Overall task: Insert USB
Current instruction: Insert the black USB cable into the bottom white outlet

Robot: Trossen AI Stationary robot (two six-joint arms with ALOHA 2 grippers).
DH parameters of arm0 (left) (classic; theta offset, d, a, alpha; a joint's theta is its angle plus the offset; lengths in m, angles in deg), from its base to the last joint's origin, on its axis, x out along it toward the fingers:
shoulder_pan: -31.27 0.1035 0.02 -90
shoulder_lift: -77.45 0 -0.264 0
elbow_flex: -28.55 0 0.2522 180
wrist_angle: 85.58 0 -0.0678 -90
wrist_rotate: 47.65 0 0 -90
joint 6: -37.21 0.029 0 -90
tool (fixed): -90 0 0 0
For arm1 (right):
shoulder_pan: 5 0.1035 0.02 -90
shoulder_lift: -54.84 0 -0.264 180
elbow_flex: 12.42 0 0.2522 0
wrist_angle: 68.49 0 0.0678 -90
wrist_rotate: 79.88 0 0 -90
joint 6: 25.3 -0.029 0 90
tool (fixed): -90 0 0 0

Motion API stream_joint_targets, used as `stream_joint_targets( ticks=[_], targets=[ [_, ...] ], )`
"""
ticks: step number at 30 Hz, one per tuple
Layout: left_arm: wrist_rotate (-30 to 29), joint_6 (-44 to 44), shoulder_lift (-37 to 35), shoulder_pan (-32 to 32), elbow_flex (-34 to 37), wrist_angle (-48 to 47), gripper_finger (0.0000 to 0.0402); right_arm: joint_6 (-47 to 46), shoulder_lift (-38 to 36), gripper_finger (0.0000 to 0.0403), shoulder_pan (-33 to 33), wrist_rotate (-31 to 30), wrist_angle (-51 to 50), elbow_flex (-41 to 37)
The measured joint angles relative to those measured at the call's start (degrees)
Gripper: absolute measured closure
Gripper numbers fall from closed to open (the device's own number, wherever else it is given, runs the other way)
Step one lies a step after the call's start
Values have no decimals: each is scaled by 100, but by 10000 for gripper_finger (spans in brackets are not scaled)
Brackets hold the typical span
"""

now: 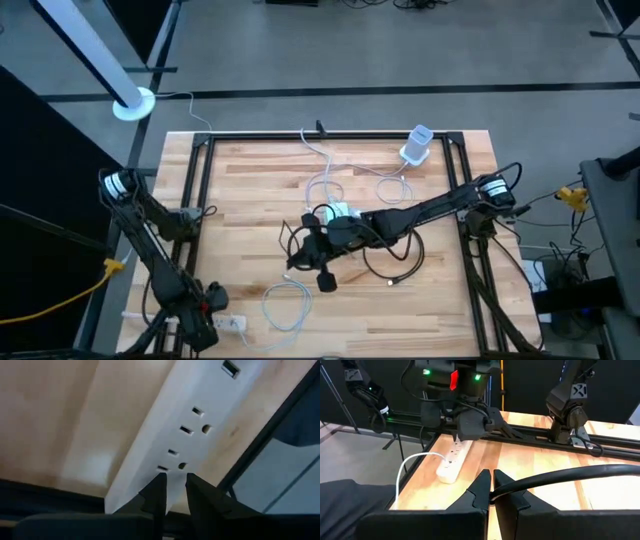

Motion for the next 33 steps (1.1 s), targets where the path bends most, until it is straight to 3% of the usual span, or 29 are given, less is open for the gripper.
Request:
stream_joint_targets(
  ticks=[8,12,17,26,33],
  targets=[
    [-71,400,380,49,-62,0,338,45,0,403,50,7,-35,0],
    [-671,545,390,199,-59,2,338,62,0,403,63,9,-36,0],
    [-2035,1124,434,434,-16,-144,338,96,0,403,63,7,-37,0],
    [-3317,2088,503,953,26,-321,338,106,7,403,63,4,-135,-2],
    [-3993,2797,760,1368,23,-262,338,96,17,403,61,-110,-190,-17]
  ],
)
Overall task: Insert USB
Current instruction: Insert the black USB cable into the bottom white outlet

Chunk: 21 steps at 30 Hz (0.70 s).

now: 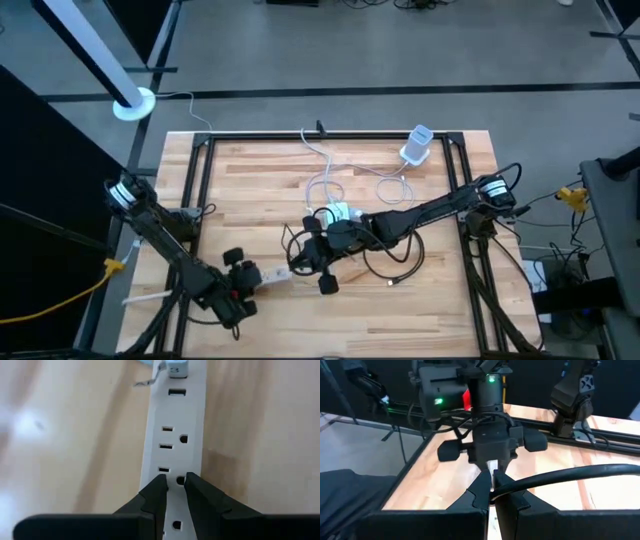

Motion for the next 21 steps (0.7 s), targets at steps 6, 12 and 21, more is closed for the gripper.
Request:
stream_joint_targets(
  ticks=[6,12,21],
  targets=[
    [-1045,93,236,38,19,125,338,149,2,403,-65,-379,-240,-3],
    [-1570,96,395,74,100,571,338,566,2,403,-223,58,-273,-3],
    [-1935,30,514,96,584,1836,338,484,642,403,-525,435,-629,300]
  ],
)
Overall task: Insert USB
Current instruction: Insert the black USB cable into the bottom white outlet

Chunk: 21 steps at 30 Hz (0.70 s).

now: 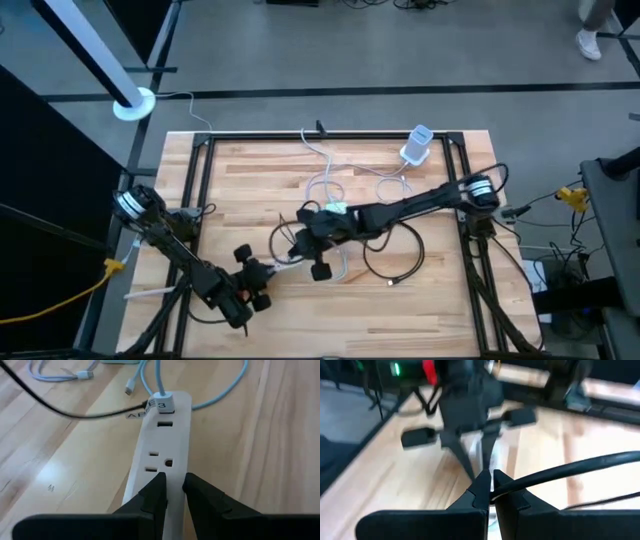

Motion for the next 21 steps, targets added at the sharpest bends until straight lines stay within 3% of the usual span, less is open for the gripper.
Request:
stream_joint_targets(
  ticks=[8,15,21],
  targets=[
    [-65,-128,-26,13,133,79,338,440,820,403,-43,43,-657,879],
    [-223,-205,-20,17,180,139,338,630,1736,403,-134,99,-1904,2071],
    [-225,-269,-20,17,179,188,338,813,1931,403,-206,109,-2231,2426]
  ],
)
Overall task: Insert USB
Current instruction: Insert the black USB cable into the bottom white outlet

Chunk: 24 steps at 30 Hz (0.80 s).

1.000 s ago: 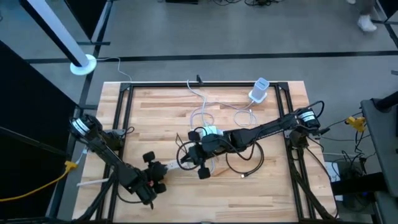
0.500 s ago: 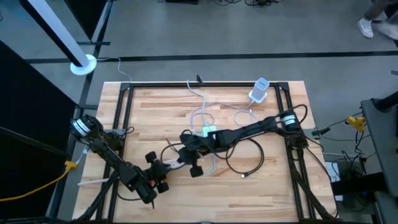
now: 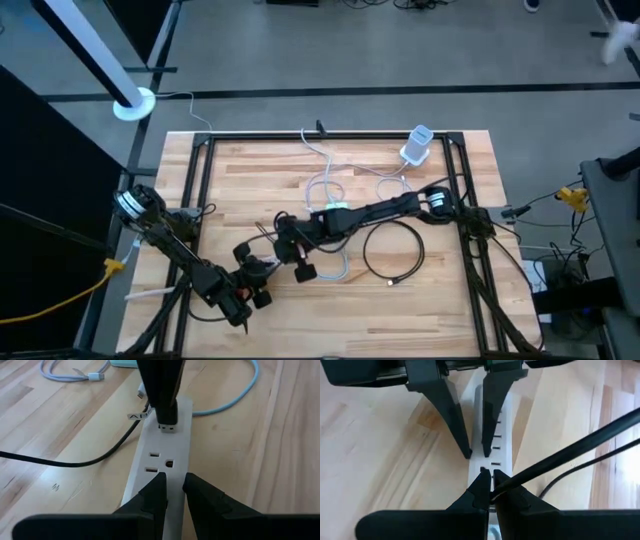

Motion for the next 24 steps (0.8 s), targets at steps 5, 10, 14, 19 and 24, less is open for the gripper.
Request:
stream_joint_targets(
  ticks=[5,10,14,19,24],
  targets=[
    [-3,0,0,0,2,5,338,25,-53,403,-69,-2,-205,-6],
    [-27,0,0,0,19,20,338,66,-53,403,-50,26,-190,-10],
    [-43,0,0,0,24,23,338,55,-44,403,22,33,-142,-14],
    [-44,-15,0,0,24,25,338,129,-42,403,45,22,-114,-19],
    [-48,-19,0,0,24,48,338,137,-39,403,18,26,-62,-21]
  ],
)
